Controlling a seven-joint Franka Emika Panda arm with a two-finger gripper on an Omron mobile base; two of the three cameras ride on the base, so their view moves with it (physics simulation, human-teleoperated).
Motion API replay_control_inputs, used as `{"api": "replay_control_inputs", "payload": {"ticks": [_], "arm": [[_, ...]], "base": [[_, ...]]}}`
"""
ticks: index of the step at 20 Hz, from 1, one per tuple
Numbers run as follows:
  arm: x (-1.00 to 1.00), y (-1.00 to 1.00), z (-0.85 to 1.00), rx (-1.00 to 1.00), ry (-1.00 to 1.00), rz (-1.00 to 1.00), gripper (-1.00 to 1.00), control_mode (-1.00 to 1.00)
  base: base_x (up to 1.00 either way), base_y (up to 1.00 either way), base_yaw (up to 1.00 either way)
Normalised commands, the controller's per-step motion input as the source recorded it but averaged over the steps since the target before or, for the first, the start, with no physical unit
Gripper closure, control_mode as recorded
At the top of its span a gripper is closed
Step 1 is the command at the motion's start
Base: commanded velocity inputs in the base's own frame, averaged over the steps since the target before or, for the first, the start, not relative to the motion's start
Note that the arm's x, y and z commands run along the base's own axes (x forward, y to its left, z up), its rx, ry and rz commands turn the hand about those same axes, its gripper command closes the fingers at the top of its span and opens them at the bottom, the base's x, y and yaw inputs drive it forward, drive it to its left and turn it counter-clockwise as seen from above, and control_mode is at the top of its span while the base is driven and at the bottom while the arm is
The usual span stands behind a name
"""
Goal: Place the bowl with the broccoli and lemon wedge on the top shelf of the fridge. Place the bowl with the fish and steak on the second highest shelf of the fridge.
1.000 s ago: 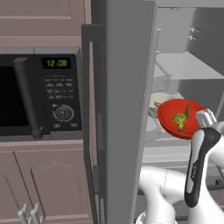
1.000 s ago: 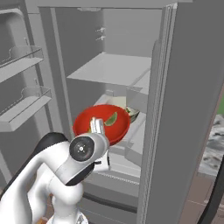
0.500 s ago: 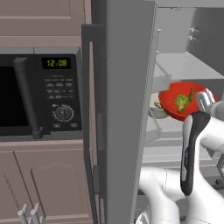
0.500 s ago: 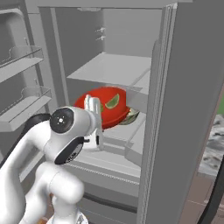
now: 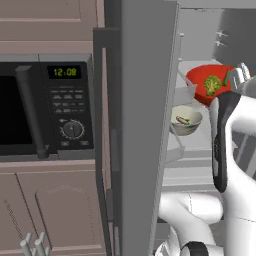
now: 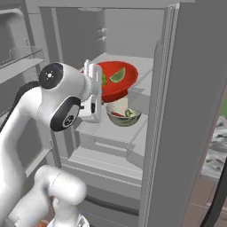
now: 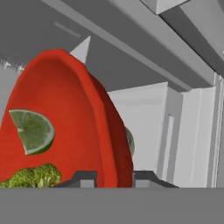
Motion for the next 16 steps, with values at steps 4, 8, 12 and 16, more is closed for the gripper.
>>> {"api": "replay_control_inputs", "payload": {"ticks": [4, 8, 12, 16], "arm": [[0.87, 0.0, 0.41, 0.08, 0.0, -0.02, 1.0, -1.0], [0.99, -0.25, 0.01, 0.2, 0.0, 0.0, 1.0, -1.0], [1.0, -0.18, 0.0, 0.17, 0.0, 0.0, 1.0, -1.0], [1.0, -0.14, -0.06, 0.05, 0.0, 0.0, 1.0, -1.0]], "base": [[0.0, 0.0, 0.0], [0.0, 0.0, 0.0], [0.0, 0.0, 0.0], [0.0, 0.0, 0.0]]}}
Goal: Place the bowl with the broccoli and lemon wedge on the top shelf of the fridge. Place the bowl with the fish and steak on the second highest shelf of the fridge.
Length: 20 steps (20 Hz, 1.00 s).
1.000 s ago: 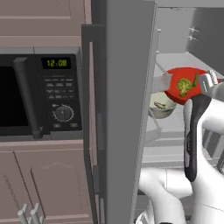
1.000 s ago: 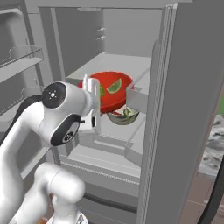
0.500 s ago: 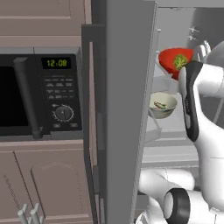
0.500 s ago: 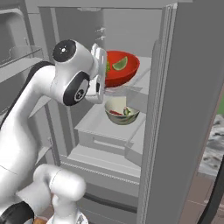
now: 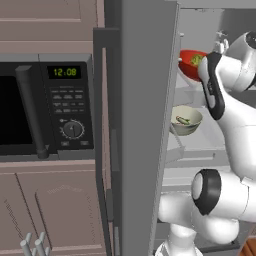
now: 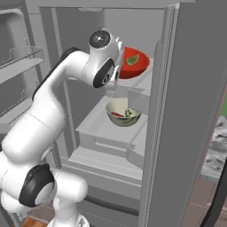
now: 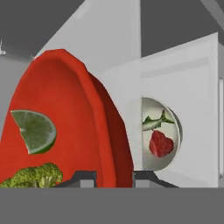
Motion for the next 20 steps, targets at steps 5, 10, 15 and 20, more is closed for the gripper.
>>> {"api": "replay_control_inputs", "payload": {"ticks": [5, 10, 15, 20], "arm": [[0.91, -0.07, -0.39, 0.0, 0.03, 0.0, 1.0, -1.0], [0.74, -0.07, -0.45, 0.0, 0.03, 0.0, 1.0, -1.0], [0.76, -0.1, -0.22, 0.0, 0.01, 0.0, 1.0, -1.0], [-0.55, -0.1, 0.26, 0.0, -0.11, 0.01, -1.0, -1.0]], "base": [[0.0, 0.0, 0.0], [0.0, 0.0, 0.0], [0.0, 0.0, 0.0], [0.0, 0.0, 0.0]]}}
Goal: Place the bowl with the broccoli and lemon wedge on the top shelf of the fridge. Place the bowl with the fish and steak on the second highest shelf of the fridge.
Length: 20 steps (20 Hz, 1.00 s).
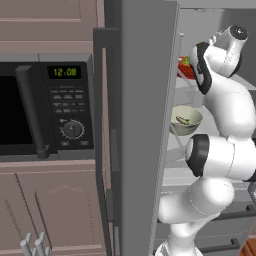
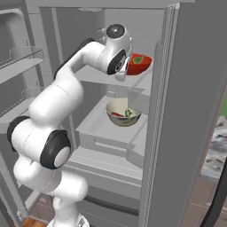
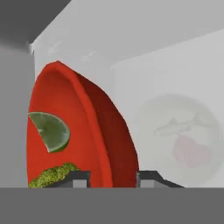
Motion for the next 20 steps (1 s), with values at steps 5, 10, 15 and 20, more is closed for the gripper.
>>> {"api": "replay_control_inputs", "payload": {"ticks": [5, 10, 15, 20], "arm": [[-1.0, -0.03, 0.18, 0.0, -0.34, 0.01, -1.0, -1.0], [-1.0, 0.0, 0.0, 0.0, -0.38, 0.0, -1.0, -1.0], [-1.0, 0.01, -0.2, -0.09, -0.25, 0.0, -1.0, -1.0], [-1.0, 0.39, -0.33, -0.25, -0.08, 0.0, -1.0, -1.0]], "base": [[0.0, 0.0, 0.0], [0.0, 0.0, 0.0], [0.0, 0.0, 0.0], [0.0, 0.0, 0.0]]}}
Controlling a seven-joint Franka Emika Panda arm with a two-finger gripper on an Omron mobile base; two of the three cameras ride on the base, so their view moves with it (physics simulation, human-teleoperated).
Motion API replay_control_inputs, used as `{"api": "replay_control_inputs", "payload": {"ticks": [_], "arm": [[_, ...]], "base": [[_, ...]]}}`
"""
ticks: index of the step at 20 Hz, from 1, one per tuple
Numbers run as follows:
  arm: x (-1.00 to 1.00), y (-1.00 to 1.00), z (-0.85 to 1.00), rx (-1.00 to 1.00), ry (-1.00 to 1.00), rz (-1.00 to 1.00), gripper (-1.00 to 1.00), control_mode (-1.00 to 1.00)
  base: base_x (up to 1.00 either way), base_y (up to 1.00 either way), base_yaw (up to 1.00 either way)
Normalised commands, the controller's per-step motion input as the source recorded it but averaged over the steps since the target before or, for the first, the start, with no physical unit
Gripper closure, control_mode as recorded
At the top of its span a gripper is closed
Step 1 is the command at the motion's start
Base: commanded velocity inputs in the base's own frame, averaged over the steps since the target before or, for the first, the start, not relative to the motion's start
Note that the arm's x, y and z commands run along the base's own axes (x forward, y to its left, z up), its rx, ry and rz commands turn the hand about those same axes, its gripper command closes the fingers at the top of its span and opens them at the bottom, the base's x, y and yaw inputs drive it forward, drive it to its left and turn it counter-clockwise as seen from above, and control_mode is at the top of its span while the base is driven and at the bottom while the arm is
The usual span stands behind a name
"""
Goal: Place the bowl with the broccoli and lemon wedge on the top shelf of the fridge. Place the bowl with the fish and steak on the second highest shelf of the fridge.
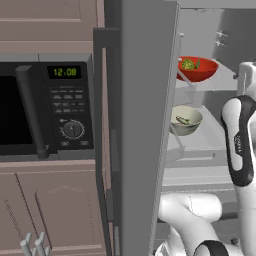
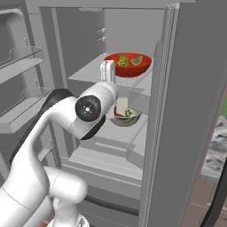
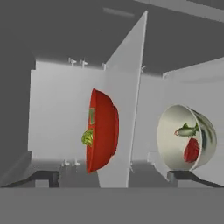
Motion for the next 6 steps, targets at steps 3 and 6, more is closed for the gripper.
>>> {"api": "replay_control_inputs", "payload": {"ticks": [3, 6], "arm": [[-1.0, 0.68, -0.35, -0.34, -0.01, 0.0, -1.0, -1.0], [-1.0, 0.76, -0.35, -0.35, 0.0, 0.0, -1.0, -1.0]], "base": [[0.0, 0.0, 0.0], [0.0, 0.0, 0.0]]}}
